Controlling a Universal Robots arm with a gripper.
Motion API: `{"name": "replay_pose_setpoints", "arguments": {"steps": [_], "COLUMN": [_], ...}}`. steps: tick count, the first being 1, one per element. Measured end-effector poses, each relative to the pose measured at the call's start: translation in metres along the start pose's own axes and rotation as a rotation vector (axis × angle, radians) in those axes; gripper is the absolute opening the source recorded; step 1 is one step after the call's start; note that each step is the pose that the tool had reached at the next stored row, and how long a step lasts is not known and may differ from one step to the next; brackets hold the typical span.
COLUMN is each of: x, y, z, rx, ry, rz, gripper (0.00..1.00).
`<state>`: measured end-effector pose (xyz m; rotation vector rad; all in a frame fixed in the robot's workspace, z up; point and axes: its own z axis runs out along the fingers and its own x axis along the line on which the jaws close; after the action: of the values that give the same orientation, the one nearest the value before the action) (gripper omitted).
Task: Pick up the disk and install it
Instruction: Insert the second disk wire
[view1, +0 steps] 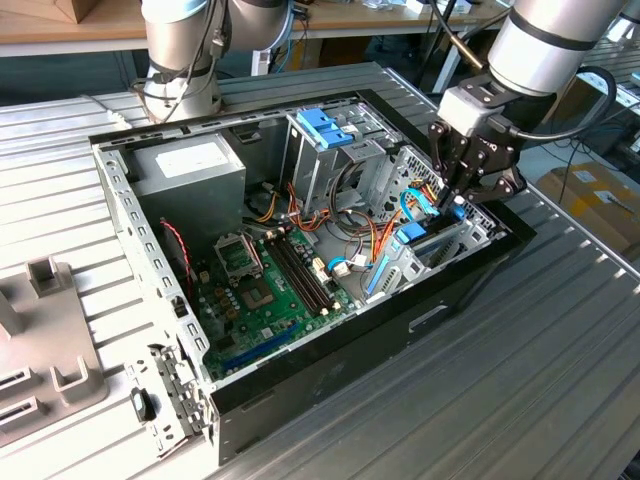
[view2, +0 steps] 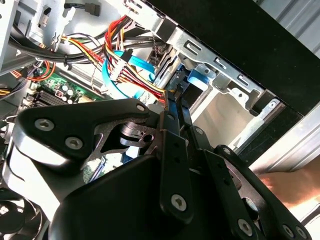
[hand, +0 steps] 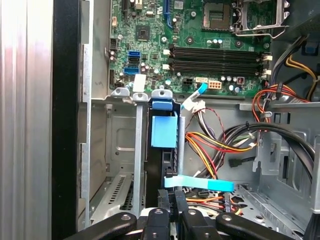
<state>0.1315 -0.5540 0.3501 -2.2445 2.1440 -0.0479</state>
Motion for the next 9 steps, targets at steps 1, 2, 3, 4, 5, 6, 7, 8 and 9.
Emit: {"name": "replay_pose_setpoints", "arguments": {"steps": [1, 2, 3, 4, 5, 6, 7, 8, 9], "x": [0.0, 0.0, 0.0001, 0.0002, 0.0002, 0.0002, 0.0002, 0.0002, 0.0002], "y": [0.0, 0.0001, 0.0002, 0.0002, 0.0002, 0.0002, 0.0002, 0.0002, 0.0002], "z": [0.0003, 0.0009, 0.0019, 0.0025, 0.003, 0.0033, 0.0034, 0.0035, 0.0036], "rx": [0.0, -0.0002, -0.0009, -0.0016, -0.0026, -0.0033, -0.0034, -0.0034, -0.0034], "ry": [0.0001, 0.0002, 0.0004, 0.0006, 0.0009, 0.0009, 0.0006, 0.0001, -0.0002], "rz": [0.003, 0.007, 0.012, 0.014, 0.017, 0.019, 0.021, 0.021, 0.021], "gripper": [0.16, 0.16, 0.16, 0.16, 0.16, 0.16, 0.16, 0.16, 0.16]}}
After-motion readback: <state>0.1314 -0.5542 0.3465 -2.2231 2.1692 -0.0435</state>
